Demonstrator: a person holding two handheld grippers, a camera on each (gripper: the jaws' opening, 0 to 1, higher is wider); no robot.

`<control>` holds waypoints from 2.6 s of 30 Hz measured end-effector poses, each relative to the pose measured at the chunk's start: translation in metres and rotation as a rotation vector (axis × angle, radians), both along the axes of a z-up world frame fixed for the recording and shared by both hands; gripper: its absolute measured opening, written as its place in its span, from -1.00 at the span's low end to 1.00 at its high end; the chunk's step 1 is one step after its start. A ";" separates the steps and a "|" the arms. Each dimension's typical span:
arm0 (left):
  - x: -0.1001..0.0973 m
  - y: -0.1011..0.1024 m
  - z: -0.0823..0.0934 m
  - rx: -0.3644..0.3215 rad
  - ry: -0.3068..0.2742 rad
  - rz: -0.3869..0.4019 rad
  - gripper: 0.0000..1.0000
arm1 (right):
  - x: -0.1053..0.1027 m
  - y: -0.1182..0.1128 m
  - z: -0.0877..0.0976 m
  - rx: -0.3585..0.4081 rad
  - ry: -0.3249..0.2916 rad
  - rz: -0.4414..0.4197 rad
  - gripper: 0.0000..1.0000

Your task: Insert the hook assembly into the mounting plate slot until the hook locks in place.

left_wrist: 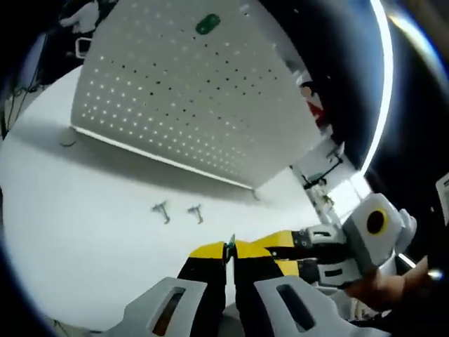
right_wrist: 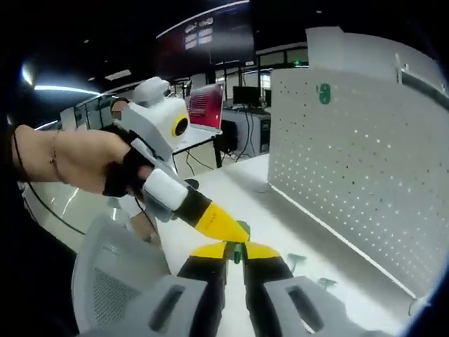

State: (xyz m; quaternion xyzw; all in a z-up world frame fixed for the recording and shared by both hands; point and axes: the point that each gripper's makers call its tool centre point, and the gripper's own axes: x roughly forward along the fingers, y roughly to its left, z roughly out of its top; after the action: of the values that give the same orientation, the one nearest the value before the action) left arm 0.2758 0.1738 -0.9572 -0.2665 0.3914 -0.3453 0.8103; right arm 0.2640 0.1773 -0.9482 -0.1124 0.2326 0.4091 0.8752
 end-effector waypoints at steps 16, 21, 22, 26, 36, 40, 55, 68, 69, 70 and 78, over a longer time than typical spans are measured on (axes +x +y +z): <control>-0.010 0.005 0.008 -0.093 0.006 -0.020 -0.95 | -0.009 0.002 0.009 0.036 0.031 0.033 -1.00; -0.010 0.011 0.013 -0.061 -0.058 -0.037 -0.94 | -0.009 0.008 0.011 0.075 0.048 0.013 -1.00; -0.010 0.012 0.014 -0.063 -0.062 -0.040 -0.93 | -0.008 0.009 0.012 0.085 0.051 0.007 -1.00; -0.009 0.016 0.016 -0.061 -0.105 -0.052 -0.88 | -0.008 0.013 0.013 0.124 0.068 -0.018 -1.00; -0.007 0.043 0.015 -0.001 -0.258 -0.031 -0.53 | 0.003 0.009 0.012 0.187 0.059 -0.108 -1.00; -0.008 0.050 0.025 0.011 -0.375 -0.049 -0.16 | 0.011 0.013 0.020 0.257 0.054 -0.150 -1.00; -0.014 0.053 0.029 0.126 -0.515 -0.112 1.00 | 0.018 0.047 0.034 0.308 0.038 -0.124 -1.00; -0.034 0.058 0.006 0.158 -0.560 -0.023 1.00 | 0.019 0.042 0.039 0.275 -0.080 -0.202 -1.00; -0.036 0.059 0.005 0.160 -0.567 -0.013 1.00 | 0.021 0.041 0.041 0.268 -0.107 -0.216 -1.00; -0.037 0.060 0.003 0.159 -0.568 -0.009 1.00 | 0.021 0.041 0.042 0.269 -0.112 -0.219 -1.00; -0.039 0.064 0.008 0.148 -0.593 0.066 1.00 | 0.050 0.033 0.069 0.245 -0.258 -0.295 -1.00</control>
State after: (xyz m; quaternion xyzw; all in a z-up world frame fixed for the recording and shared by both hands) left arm 0.2365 0.2377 -0.9491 -0.1068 0.1533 -0.3519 0.9172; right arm 0.3136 0.2104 -0.8791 -0.0215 0.0812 0.2839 0.9552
